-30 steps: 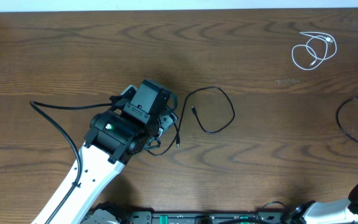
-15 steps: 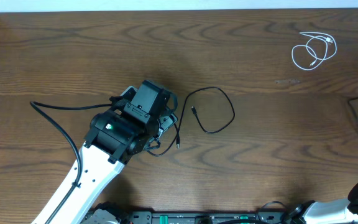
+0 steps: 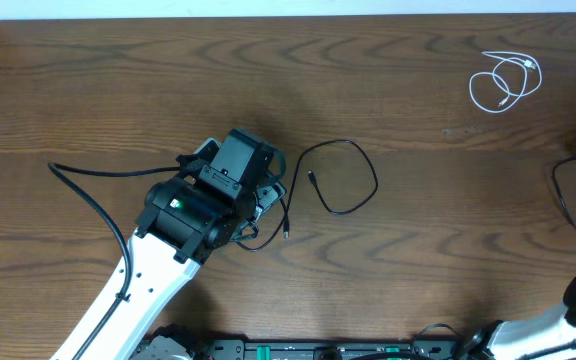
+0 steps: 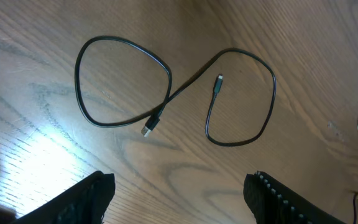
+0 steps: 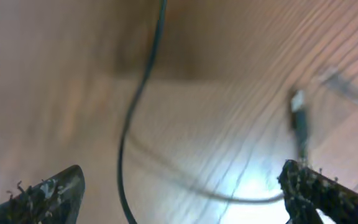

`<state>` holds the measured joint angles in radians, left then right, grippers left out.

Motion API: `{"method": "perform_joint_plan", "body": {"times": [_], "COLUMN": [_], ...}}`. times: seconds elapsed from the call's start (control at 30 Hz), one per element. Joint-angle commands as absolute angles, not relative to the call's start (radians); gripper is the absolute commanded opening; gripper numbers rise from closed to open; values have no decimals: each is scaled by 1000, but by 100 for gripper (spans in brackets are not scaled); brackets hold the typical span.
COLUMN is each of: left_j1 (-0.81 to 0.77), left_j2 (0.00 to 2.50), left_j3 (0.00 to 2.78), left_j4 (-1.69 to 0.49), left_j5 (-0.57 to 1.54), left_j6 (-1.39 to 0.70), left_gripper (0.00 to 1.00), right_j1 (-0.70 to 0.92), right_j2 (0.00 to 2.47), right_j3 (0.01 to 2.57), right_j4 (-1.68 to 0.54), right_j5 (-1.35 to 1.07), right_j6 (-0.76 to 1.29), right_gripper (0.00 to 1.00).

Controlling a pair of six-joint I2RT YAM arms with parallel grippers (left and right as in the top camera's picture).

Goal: Untangle cables

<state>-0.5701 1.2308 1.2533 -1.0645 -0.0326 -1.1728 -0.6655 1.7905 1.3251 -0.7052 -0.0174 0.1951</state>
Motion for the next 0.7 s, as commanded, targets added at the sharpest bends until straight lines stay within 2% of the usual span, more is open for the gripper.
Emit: {"method": "perform_joint_plan", "body": {"times": [0.0,0.23,0.4,0.53,0.67], "left_j1": [-567,-567,-567,-567,-567], "left_j2": [1235,1235,1235,1235,1235], "left_j3": [1259,1259,1259,1259,1259], "left_j4": [-1064,-1063,-1060,-1060,-1060], "left_j5": [-46,-46,-46,-46,-46], "left_j6": [-1159,-1160,-1159,-1159,-1159], "left_gripper": [72,72,72,72,72], "right_j1": [-659,-659,-659,-646,-628], "right_j2": [1866,1922,1923,1931,1933], "right_j3": [1312,1312,1312,1305,1259], "right_j4": [-757,-794,-796,-802,-781], "right_j5": [-29,-64,-152,-149,-83], "right_j6": [141,85,38,-6,-5], "right_gripper": [94,99,98,95,88]}}
